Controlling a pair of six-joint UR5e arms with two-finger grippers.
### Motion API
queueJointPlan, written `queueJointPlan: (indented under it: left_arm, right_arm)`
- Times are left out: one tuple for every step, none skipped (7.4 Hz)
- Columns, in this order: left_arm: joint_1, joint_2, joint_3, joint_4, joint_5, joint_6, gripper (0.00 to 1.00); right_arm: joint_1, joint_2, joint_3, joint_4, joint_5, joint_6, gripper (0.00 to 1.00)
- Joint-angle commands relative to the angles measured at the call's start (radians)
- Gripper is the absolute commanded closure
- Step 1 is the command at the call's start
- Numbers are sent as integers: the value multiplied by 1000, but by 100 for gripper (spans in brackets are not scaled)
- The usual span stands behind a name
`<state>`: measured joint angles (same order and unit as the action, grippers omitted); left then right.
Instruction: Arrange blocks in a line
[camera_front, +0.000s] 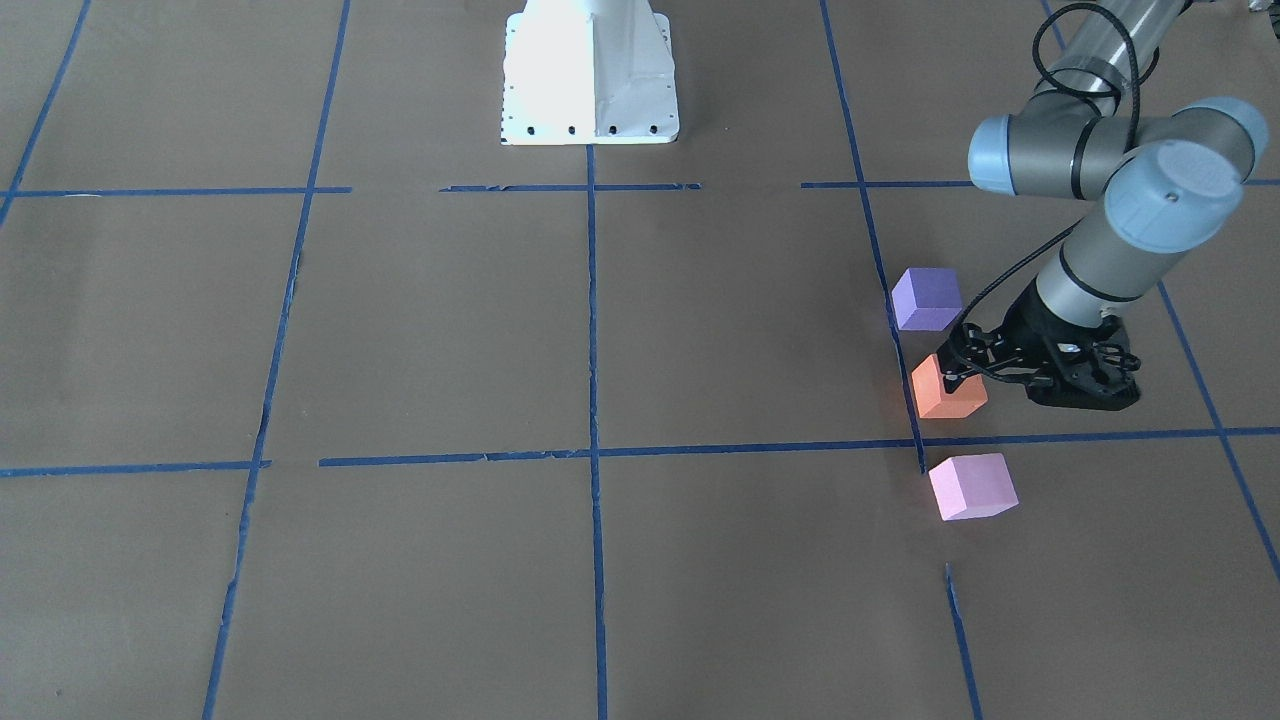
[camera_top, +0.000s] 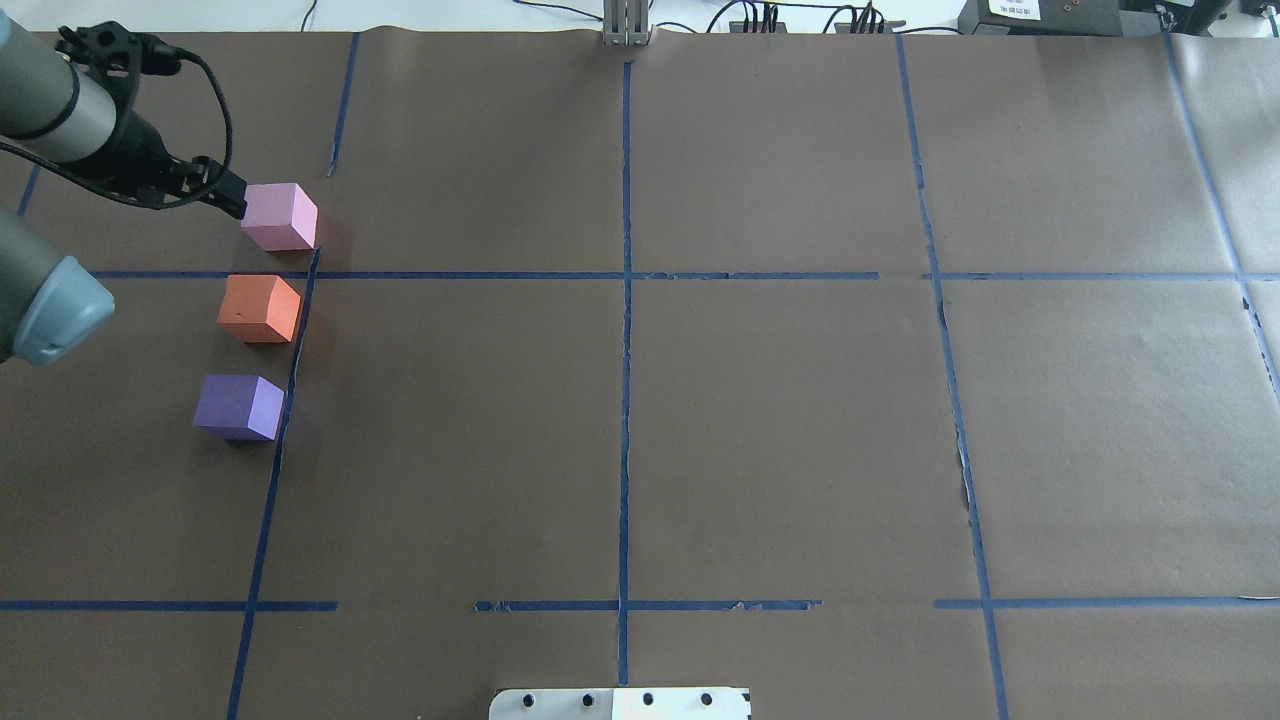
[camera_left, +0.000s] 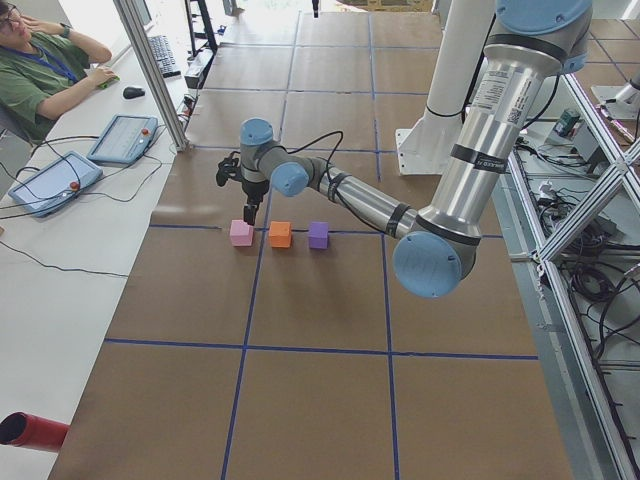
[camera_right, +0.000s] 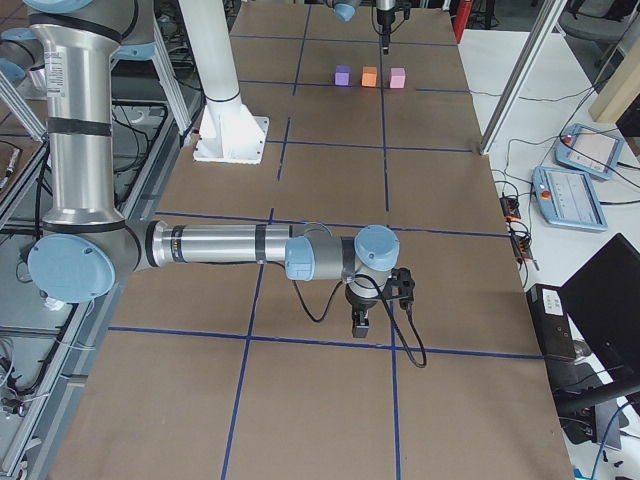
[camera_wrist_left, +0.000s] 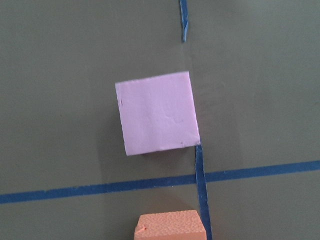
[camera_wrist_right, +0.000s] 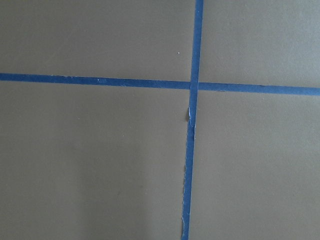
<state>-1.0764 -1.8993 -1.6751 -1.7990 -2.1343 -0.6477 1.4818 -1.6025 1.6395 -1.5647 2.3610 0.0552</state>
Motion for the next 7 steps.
queueJointPlan:
  left_arm:
    - [-86, 63, -40, 14, -108, 35, 0]
    - [-159, 107, -29, 18, -119, 112, 0]
    - [-228, 159, -29, 18, -163, 126, 0]
    - [-284, 228, -25, 14, -203, 175, 0]
    - [-310, 265, -14, 18, -203, 225, 0]
    - [-333, 267, -5, 71, -203, 226, 0]
    - [-367, 261, 21, 137, -205, 230, 0]
  right_arm:
    - [-2, 1, 0, 0, 1, 0, 0]
    - [0, 1, -1, 0, 1, 0, 0]
    - [-2, 1, -1, 0, 0, 0, 0]
    - [0, 0, -1, 0, 0, 0, 0]
    - [0, -1, 0, 0, 0, 0, 0]
    - [0, 1, 0, 0, 0, 0, 0]
    - [0, 1, -1, 0, 0, 0, 0]
